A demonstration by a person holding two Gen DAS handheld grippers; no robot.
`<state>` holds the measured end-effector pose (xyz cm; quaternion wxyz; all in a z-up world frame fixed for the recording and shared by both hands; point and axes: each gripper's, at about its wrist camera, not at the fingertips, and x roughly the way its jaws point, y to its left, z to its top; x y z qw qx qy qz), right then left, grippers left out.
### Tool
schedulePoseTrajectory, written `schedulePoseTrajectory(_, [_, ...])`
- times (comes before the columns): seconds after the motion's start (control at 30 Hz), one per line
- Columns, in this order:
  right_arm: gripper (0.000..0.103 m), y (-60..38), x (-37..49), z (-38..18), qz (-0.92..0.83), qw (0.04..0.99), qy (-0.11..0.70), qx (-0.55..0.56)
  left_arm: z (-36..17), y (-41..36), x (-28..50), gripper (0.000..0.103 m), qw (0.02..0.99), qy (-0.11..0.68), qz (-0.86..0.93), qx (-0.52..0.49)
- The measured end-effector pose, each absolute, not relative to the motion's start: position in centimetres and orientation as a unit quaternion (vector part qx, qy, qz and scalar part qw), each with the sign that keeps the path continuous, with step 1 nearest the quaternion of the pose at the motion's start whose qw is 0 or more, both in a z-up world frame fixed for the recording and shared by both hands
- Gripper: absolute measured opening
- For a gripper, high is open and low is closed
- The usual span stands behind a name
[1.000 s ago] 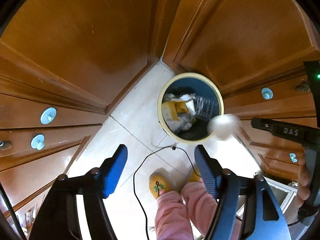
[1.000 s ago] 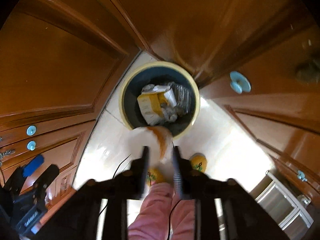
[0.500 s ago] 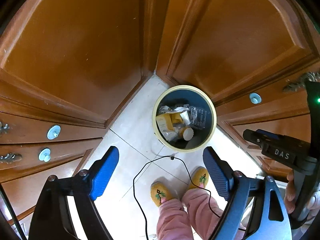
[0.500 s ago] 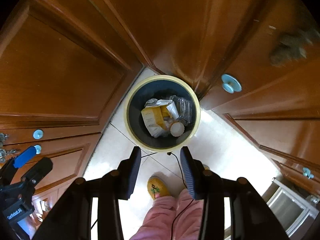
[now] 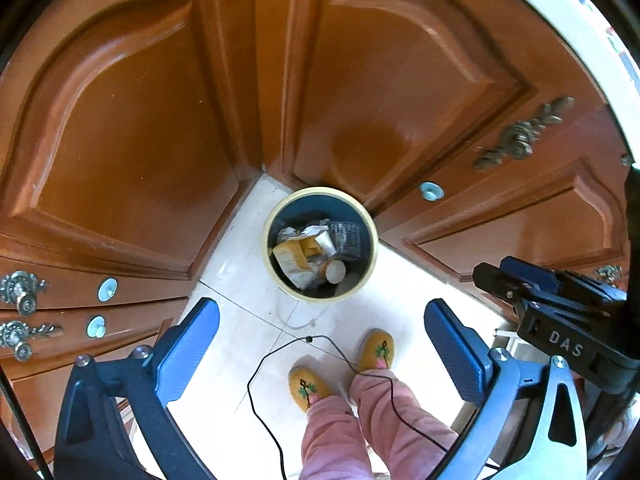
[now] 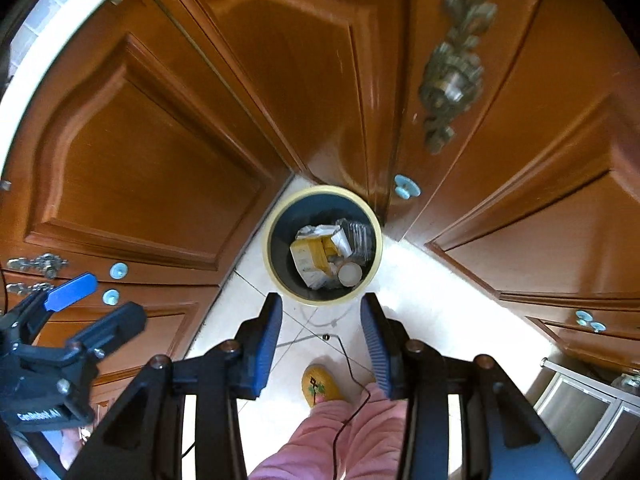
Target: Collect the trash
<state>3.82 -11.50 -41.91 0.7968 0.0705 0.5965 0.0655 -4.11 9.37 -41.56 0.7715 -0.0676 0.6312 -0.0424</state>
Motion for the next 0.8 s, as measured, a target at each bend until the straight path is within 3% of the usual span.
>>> schedulePoseTrajectory(0.4, [0.045, -12.6, -0.1, -34.4, 0.059, 0.817, 0.566, 0.089, -34.4, 7.4, -5.7, 0.102, 0.781, 0.619, -0.064, -0.055])
schedulePoseTrajectory(0.8, [0.045, -14.6, -4.4, -23.4, 0.062, 0.862, 0.486, 0.127, -22.0, 5.9, -7.2, 0.102, 0.839, 0.541, -0.055, -0.039])
